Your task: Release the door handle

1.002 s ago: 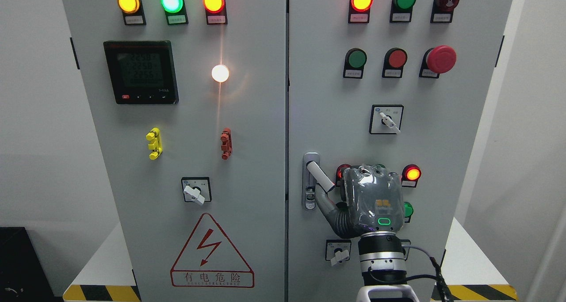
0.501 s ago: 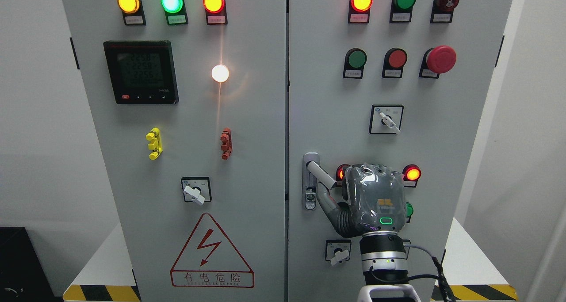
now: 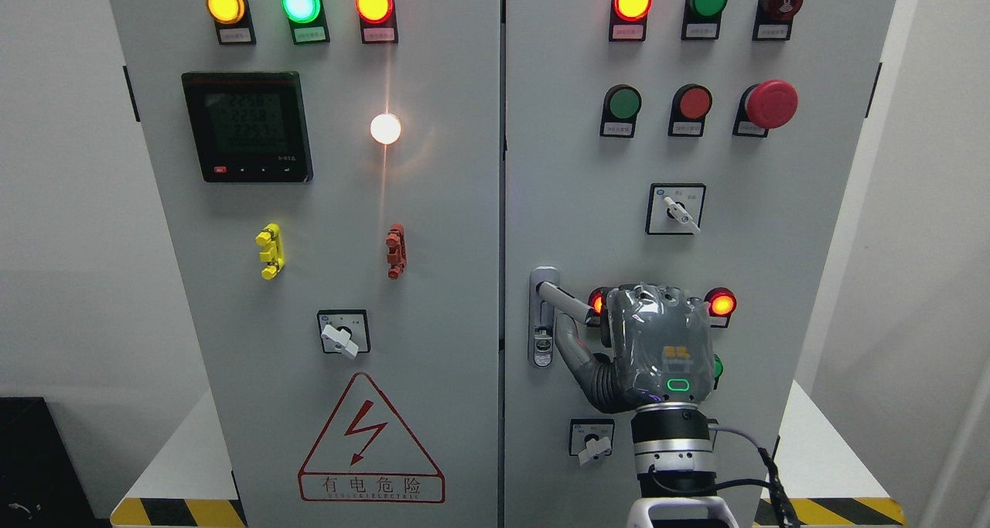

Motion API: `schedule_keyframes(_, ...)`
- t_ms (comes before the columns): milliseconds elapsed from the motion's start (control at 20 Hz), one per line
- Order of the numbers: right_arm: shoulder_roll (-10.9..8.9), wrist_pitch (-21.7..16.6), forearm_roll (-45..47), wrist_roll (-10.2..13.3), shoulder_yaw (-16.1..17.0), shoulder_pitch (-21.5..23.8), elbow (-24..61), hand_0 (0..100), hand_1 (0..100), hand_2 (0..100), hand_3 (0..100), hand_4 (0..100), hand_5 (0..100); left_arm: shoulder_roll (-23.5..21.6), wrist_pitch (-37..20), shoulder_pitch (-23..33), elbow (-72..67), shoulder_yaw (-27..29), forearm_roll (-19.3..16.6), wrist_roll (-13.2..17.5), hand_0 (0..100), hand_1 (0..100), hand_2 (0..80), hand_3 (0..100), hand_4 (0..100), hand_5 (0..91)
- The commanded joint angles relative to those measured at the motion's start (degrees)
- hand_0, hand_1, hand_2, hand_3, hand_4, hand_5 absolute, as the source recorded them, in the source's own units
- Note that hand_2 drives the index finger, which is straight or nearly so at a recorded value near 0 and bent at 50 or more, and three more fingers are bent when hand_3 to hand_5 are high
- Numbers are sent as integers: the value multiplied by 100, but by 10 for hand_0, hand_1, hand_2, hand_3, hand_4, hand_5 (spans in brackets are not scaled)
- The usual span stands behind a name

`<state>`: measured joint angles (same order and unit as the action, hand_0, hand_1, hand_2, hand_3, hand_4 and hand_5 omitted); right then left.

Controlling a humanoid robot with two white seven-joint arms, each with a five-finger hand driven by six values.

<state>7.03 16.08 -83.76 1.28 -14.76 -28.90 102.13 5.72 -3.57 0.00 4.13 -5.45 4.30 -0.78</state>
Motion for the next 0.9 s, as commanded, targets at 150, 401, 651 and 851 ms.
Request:
schedule_keyframes(150,-17,9,0,-40,17,-10,0,438,394,926,1000,1000,1000,-1,-4,97,1,0,1,-1,120,556,0,0,0,0)
schedule_keyframes(401,-17,9,0,-40,17,-19,0,437,391,926,1000,1000,1000,-1,-4,97,1,0,1,-1,120,556,0,0,0,0)
schedule_keyframes(651,-17,9,0,-40,17,-28,0,435,387,925,1000,1000,1000,-1,-4,97,1,0,1,-1,120,556,0,0,0,0)
schedule_keyframes(851,-17,9,0,-31,26,-36,0,434,385,925,1000,1000,1000,-1,-4,97,1,0,1,-1,120,556,0,0,0,0)
